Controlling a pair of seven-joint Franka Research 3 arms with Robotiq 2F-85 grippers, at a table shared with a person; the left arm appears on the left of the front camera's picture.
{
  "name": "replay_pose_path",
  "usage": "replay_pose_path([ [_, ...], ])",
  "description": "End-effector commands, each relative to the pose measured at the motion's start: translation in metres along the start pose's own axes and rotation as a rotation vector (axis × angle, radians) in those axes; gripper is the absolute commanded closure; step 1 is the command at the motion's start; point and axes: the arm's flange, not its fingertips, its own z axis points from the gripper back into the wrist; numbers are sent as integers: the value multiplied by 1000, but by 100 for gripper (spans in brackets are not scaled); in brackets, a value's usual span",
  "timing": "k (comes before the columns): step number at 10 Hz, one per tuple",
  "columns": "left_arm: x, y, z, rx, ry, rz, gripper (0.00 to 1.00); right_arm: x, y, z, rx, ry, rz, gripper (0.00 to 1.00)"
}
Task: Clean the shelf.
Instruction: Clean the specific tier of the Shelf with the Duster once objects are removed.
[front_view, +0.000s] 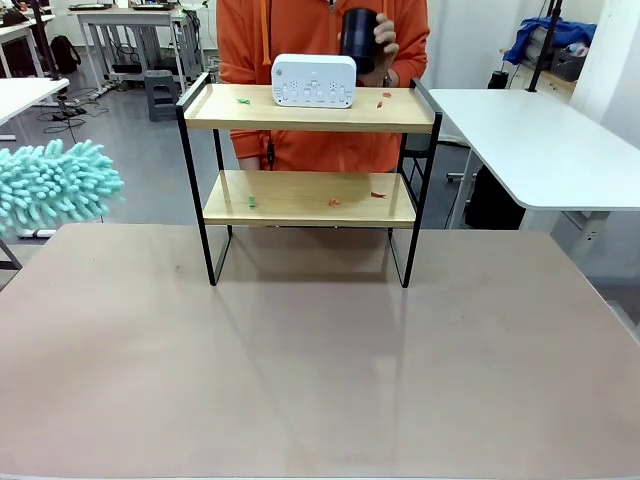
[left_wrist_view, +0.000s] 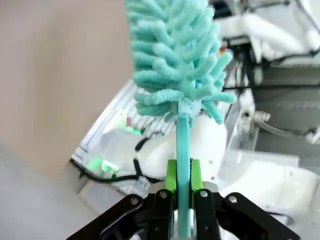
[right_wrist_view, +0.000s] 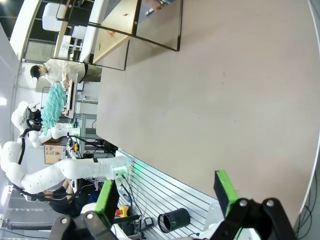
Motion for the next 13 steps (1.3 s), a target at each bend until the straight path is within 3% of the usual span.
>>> replay_pose_path([
  [1, 20, -33, -16, -1, 176, -135, 88, 2, 1, 1, 23, -21, 24, 0],
  [4, 86, -71, -100, 93, 230, -172, 88, 2, 1, 1, 23, -21, 24, 0],
  [7, 136, -93, -168, 266, -32, -85, 88, 2, 1, 1, 23, -21, 24, 0],
  [9, 150, -92, -179, 232, -24, 4, 88, 2, 1, 1, 23, -21, 24, 0],
  [10, 145, -93, -161, 238, 1, -78, 88, 2, 1, 1, 23, -21, 24, 0],
  [13, 151, -90, -175, 251, -18, -45, 88, 2, 1, 1, 23, -21, 24, 0],
])
